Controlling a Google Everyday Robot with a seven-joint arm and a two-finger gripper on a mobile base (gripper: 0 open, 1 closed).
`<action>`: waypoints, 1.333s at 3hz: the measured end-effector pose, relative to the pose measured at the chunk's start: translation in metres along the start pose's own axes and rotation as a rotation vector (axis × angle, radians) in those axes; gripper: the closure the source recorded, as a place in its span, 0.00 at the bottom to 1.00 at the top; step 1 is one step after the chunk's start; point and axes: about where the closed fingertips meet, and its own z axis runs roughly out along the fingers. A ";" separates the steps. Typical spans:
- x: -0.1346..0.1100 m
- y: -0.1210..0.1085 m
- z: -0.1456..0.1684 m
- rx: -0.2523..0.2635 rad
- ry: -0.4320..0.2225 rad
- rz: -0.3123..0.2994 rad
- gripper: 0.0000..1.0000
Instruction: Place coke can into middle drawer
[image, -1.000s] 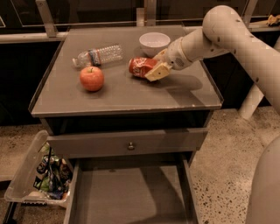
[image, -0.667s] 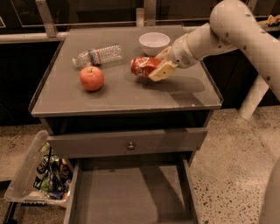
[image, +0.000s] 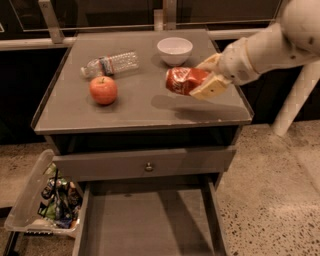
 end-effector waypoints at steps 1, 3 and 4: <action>0.008 0.037 -0.047 0.102 0.006 0.074 1.00; 0.048 0.118 -0.091 0.237 -0.039 0.247 1.00; 0.043 0.116 -0.084 0.232 -0.038 0.231 1.00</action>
Offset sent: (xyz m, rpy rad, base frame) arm -0.1582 -0.0871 -0.0090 0.1594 -0.0137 -0.4354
